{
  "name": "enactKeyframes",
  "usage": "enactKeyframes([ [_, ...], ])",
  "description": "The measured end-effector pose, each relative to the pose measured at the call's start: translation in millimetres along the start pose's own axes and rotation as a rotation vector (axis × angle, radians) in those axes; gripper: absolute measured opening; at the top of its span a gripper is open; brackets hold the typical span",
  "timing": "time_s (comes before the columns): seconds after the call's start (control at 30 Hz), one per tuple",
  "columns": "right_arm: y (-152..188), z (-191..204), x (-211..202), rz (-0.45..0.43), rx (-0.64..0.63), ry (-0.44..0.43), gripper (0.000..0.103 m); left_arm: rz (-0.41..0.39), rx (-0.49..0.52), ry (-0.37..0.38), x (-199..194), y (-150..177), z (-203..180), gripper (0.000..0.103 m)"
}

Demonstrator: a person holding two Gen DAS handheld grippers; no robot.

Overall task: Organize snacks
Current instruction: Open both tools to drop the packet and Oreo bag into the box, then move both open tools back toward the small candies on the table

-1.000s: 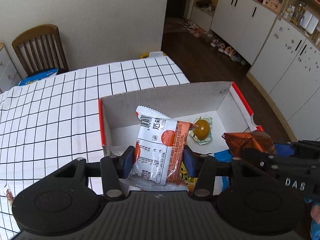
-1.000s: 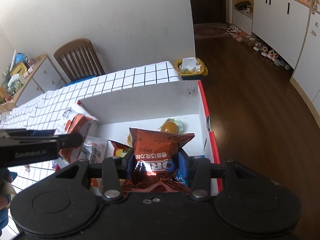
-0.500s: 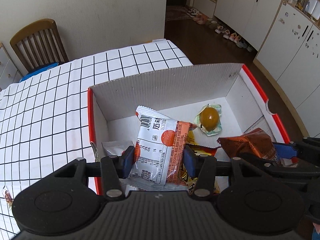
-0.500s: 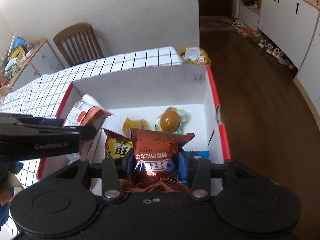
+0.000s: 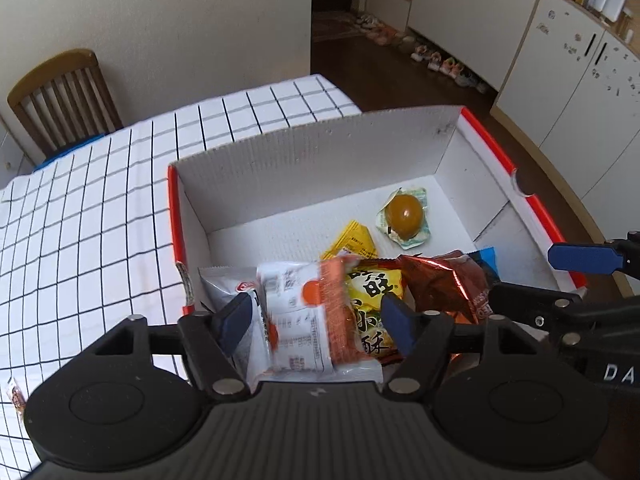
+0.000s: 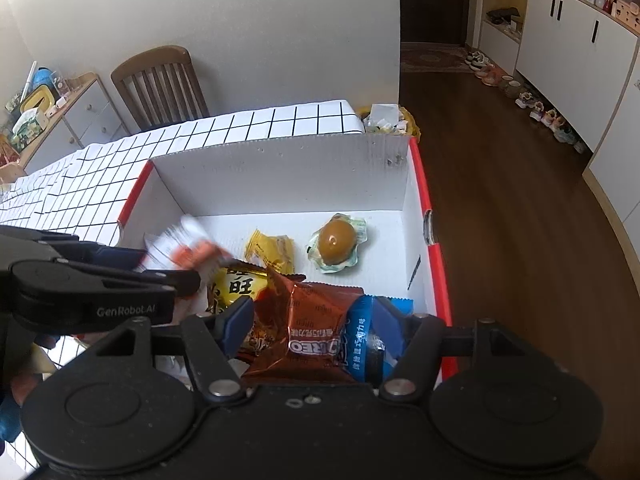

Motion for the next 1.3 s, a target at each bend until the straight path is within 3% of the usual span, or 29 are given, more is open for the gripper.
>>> enactKeyframes([
  [0.4,-5.4,6.3,-36.4,-0.055,0.019,-0.003,0.072,-0.083,-0.003,0.057,-50.1,-1.1,15.0,0.071],
  [0.73,-13.7,46.7,-65.8,-0.115,0.016,-0.01,0.079,-0.164,-0.009,0.099,-104.9,3.9,51.9,0.071],
  [1.1,-14.4,123.7,-78.1,-0.159,-0.01,-0.063,0.086,-0.226,-0.014,0.054,-152.9,24.0,124.4,0.071],
  [1.2,-13.5,146.6,-77.4,-0.165,-0.024,-0.076,0.089,-0.249,-0.008,0.02,-162.2,32.4,147.3,0.079],
  [1.3,-13.2,168.4,-74.3,-0.172,-0.038,-0.085,0.09,-0.264,-0.007,-0.004,-169.3,40.7,170.0,0.079],
])
Point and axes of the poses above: each gripper's, at about its wrist camera, not at the fingertips, and x roughly the way its jaws point, z to its left, y to its underside, the point moved 6 cm from there along x, roughly the way its jaws point, and after that the axes turned 10 degrees about -z, right-handed, at the moved point
